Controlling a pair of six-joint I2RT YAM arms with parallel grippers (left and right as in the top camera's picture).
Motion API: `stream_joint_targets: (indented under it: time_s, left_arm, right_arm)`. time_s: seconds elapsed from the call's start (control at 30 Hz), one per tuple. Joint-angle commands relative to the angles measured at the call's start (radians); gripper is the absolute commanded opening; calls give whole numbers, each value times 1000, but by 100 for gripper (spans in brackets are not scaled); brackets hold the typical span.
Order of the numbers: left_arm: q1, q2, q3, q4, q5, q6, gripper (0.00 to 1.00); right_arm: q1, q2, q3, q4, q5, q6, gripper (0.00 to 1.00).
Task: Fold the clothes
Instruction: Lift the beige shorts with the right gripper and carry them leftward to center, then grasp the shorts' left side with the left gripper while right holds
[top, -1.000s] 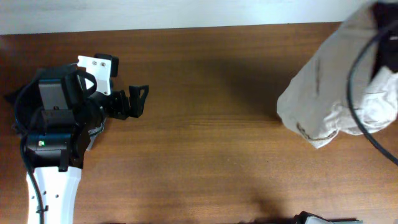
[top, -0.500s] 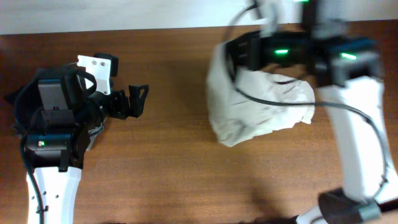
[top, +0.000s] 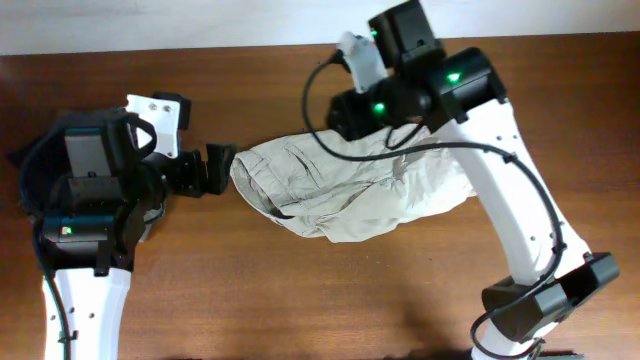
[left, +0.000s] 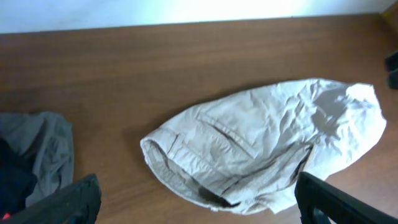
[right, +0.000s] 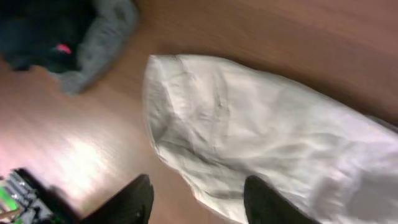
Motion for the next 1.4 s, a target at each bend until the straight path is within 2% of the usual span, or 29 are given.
stream_joint_targets:
  time_s: [0.0, 0.13, 0.3, 0.37, 0.5, 0.6, 0.67, 0.77, 0.97, 1.03, 1.1, 1.13, 1.27, 1.37]
  left_arm:
    - [-8, -2, 14, -24, -13, 58, 99]
    - [-59, 53, 14, -79, -11, 129, 99]
    - [-203, 180, 14, -111, 12, 294, 99]
    - [-263, 240, 14, -111, -18, 344, 99]
    - [-365, 369, 14, -90, -122, 368, 97]
    - [-433, 463, 14, -47, -204, 409, 72]
    - [-470, 515, 14, -29, -275, 409, 64]
    - [-517, 584, 14, -25, -352, 409, 63]
    - [-569, 667, 14, 11, -365, 428, 61]
    - [-575, 678, 14, 17, -406, 427, 43]
    - [-575, 676, 18, 19, -453, 421, 13]
    - [-575, 671, 25, 15, -488, 399, 2]
    - [-575, 612, 106, -47, -622, 283, 1]
    - [-575, 536, 188, -92, -673, 246, 1]
  right_arm:
    - [-45, -23, -5, -60, 66, 40, 55]
    - [-60, -23, -84, -101, 192, 147, 55]
    - [-75, -23, -177, -86, 274, 243, 56]
    - [-88, -23, -193, -78, 274, 261, 56]
    - [-126, -24, -195, -88, 273, 278, 56]
    - [-165, -24, -195, -99, 269, 278, 56]
    - [-193, -24, -195, -105, 269, 278, 56]
    - [-234, -24, -195, -115, 263, 278, 56]
    - [-296, -24, -195, -126, 236, 278, 56]
    - [-304, -24, -195, -128, 235, 278, 56]
    - [-303, -24, -195, -129, 235, 278, 56]
    - [-303, -24, -195, -128, 236, 278, 56]
    - [-303, -24, -195, -128, 237, 278, 56]
    - [-303, -24, -195, -128, 241, 277, 56]
